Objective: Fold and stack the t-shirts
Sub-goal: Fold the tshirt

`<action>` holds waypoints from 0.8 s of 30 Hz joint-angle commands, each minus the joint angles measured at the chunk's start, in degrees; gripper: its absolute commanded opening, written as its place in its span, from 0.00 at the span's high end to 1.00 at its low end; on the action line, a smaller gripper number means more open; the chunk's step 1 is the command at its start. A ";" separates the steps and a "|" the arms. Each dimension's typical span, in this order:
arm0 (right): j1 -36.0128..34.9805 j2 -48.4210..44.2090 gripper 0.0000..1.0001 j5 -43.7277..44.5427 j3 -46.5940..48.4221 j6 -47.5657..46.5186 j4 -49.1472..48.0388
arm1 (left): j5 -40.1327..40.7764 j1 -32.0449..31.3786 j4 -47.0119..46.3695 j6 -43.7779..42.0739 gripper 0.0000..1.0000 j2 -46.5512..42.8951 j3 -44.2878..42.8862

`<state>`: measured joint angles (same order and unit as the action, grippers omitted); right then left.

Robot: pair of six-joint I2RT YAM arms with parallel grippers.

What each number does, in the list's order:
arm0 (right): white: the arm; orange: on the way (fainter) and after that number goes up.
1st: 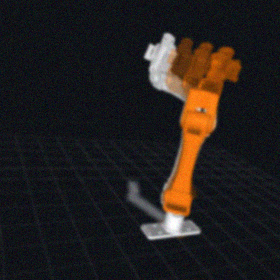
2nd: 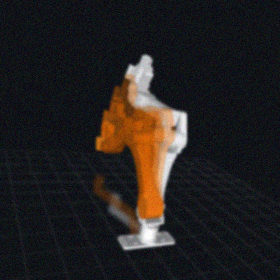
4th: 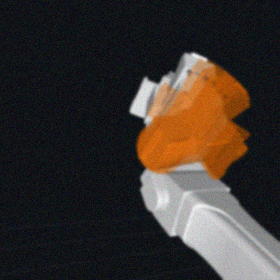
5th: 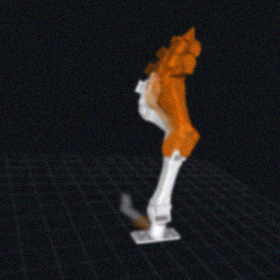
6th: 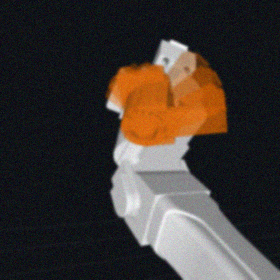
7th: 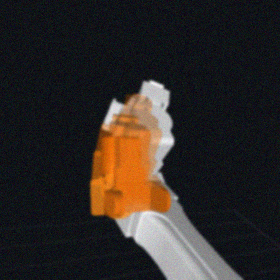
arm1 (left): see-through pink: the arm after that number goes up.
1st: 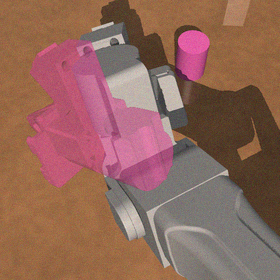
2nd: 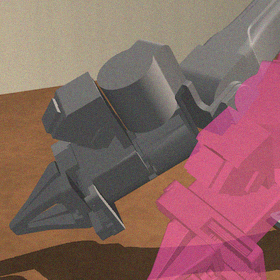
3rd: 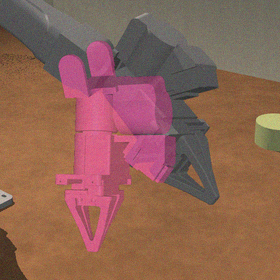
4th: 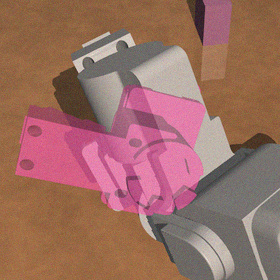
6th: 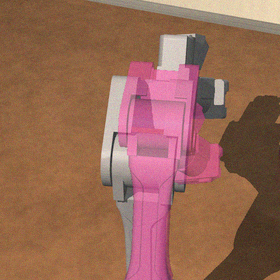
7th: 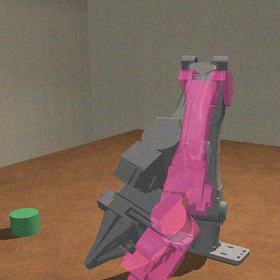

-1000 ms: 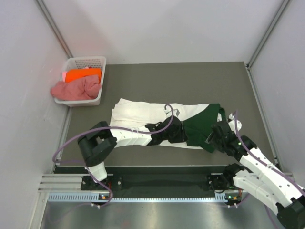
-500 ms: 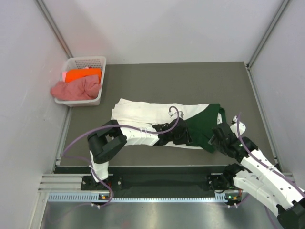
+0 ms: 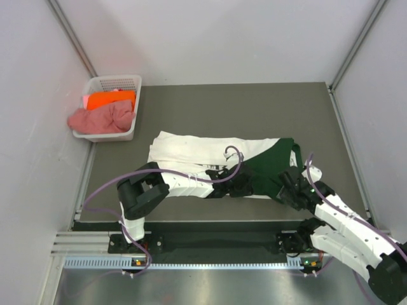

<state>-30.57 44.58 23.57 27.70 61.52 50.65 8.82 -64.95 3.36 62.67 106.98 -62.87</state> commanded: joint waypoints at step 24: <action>0.25 -4.94 0.99 -2.13 -1.69 0.09 -3.81 | 3.74 -0.18 2.88 -2.65 0.65 -0.19 -4.63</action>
<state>-30.57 40.45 21.58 25.52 61.71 47.51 10.37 -64.95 5.06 60.23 108.62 -66.72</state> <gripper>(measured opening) 0.009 0.308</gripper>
